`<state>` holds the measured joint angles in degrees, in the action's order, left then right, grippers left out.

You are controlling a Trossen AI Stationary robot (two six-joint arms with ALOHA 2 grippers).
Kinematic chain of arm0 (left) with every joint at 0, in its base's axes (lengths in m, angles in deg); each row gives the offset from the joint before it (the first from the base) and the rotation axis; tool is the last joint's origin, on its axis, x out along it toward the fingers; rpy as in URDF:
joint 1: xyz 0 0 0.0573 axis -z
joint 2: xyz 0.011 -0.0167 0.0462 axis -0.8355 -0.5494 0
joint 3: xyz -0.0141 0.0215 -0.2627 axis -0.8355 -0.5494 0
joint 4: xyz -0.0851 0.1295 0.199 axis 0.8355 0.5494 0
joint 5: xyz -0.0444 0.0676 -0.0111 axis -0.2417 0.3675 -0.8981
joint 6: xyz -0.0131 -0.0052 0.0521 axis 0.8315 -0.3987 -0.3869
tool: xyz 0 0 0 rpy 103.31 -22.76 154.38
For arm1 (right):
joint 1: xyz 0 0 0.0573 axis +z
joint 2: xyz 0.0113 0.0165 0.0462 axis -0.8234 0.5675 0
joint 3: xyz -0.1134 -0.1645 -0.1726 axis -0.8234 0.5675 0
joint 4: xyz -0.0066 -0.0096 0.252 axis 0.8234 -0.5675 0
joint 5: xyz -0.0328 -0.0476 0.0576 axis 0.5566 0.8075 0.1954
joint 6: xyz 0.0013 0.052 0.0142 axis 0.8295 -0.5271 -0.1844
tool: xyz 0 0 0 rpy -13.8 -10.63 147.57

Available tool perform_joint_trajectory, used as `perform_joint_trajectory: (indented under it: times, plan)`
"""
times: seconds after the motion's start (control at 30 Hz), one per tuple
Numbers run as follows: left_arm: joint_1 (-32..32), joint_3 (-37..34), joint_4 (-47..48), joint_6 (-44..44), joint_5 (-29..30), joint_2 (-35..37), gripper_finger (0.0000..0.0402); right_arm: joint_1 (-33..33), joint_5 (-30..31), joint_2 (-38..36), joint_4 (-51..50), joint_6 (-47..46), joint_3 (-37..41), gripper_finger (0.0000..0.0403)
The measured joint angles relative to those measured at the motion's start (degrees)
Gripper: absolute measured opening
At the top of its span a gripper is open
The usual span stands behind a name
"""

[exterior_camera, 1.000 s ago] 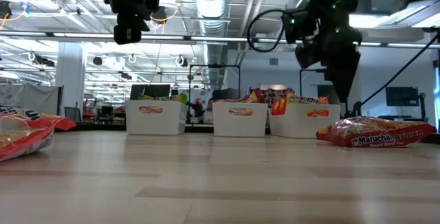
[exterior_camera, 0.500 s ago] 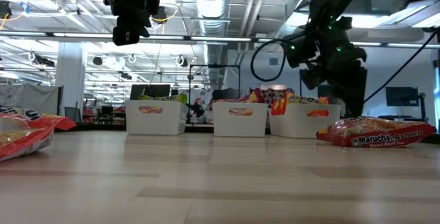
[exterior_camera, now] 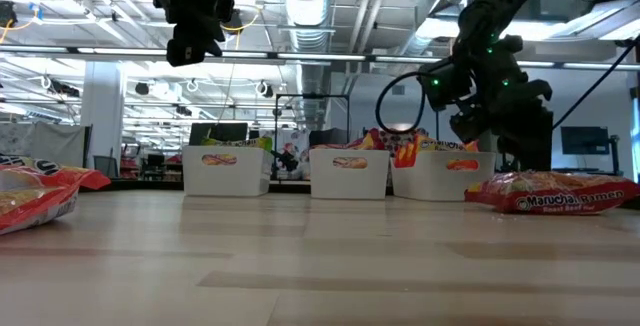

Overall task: Sort Maruchan noodles
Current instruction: Put the red noodle pack into the center white bin

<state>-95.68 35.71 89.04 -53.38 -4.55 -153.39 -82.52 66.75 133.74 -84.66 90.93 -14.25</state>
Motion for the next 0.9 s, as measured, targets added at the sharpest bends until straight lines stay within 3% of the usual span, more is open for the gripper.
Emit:
perform_joint_trajectory:
  times: [0.5, 0.9]
  plan:
    - [0.0, 0.0, 0.1, 0.2, 1.9, 0.0, 0.0095, 2.8, 0.1, -0.1, 0.3, -3.9, 0.0, 0.0013]
    - [0.0, 0.0, 0.1, 1.1, 2.2, 0.0, 0.0095, 8.9, 6.1, -1.9, -1.8, -5.6, -6.9, 0.0004]
